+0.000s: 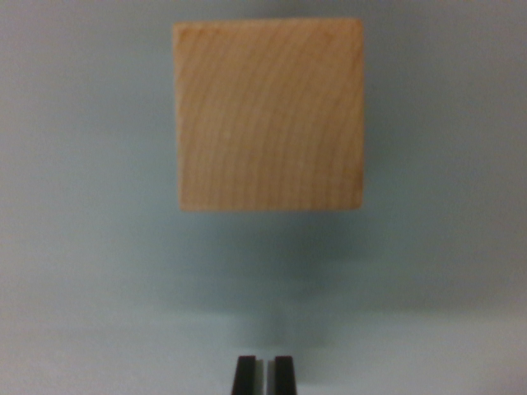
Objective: Push wooden cube
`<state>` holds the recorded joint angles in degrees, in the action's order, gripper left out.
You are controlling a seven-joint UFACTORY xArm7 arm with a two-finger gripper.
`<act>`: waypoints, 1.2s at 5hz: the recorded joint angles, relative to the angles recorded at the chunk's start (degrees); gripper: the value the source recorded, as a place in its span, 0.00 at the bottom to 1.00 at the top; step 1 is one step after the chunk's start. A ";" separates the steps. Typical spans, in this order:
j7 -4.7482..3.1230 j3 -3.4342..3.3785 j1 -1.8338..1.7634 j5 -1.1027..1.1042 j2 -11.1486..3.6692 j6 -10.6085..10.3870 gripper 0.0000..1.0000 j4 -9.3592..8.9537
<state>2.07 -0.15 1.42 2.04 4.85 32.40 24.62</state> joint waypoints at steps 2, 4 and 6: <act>0.01 0.00 -0.02 -0.01 -1.12 0.35 1.00 1.47; 0.01 -0.01 -0.05 -0.03 -2.57 0.80 1.00 3.36; 0.02 -0.01 -0.08 -0.05 -4.21 1.31 1.00 5.52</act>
<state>2.09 -0.16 1.34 2.00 0.64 33.71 30.14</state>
